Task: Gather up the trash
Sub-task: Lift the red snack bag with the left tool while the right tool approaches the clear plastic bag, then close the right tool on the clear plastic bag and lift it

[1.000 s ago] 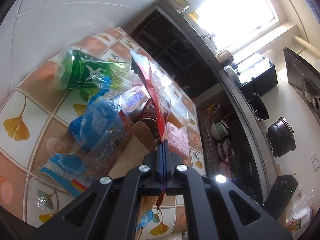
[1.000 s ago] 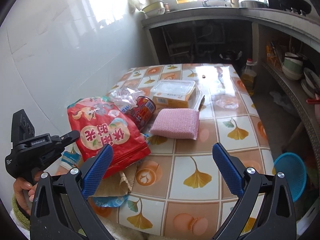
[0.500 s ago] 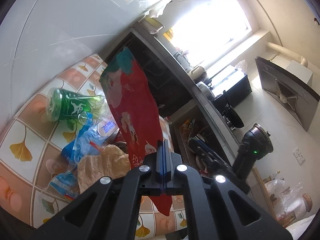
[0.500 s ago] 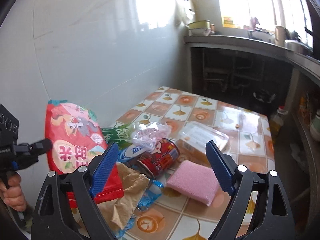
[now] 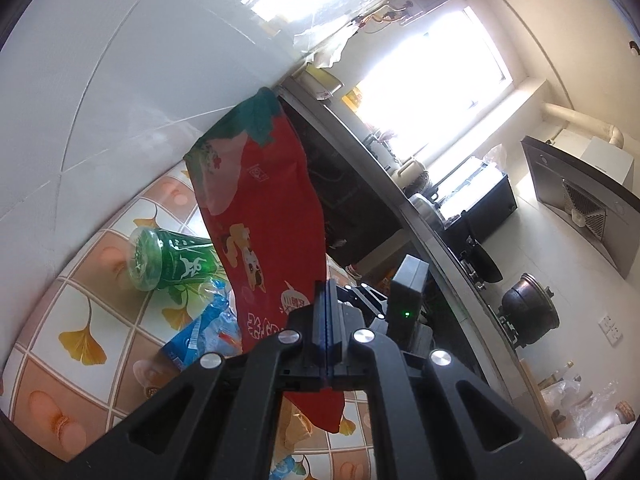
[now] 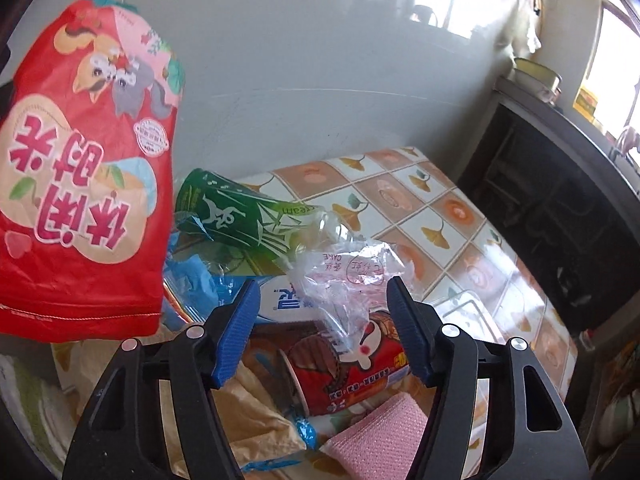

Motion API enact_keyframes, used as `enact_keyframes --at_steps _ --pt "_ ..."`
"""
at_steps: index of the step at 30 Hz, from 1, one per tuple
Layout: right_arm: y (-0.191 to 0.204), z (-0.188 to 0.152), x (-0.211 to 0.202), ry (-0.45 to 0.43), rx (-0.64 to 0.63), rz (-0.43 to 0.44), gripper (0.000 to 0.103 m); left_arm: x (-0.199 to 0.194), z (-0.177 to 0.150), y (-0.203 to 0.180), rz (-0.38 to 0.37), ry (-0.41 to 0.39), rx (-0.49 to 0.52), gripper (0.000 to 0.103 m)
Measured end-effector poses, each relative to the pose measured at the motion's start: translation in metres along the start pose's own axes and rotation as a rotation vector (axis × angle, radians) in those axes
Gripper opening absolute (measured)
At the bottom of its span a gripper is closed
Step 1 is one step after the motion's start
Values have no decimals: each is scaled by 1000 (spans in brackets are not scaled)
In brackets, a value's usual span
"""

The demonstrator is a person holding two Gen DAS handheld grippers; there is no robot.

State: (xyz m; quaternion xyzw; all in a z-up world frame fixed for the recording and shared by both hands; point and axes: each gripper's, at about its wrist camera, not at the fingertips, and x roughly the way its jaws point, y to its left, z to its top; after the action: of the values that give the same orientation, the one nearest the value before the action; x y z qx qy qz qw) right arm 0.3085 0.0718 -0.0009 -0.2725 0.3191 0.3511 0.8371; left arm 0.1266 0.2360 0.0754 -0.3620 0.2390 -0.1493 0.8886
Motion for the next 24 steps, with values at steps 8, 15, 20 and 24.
enact_keyframes --at_steps 8,15,20,24 --pt "14 -5 22 44 -104 -87 18 1 -1 5 15 2 3 0" --pt "6 -3 8 2 -57 -105 3 -1 -1 6 16 -4 3 0" --pt "-4 1 -15 -53 13 -91 1 -6 -2 4 19 -16 9 0" --pt "-13 2 -42 -108 90 -77 1 -8 -4 3 14 -18 13 0"
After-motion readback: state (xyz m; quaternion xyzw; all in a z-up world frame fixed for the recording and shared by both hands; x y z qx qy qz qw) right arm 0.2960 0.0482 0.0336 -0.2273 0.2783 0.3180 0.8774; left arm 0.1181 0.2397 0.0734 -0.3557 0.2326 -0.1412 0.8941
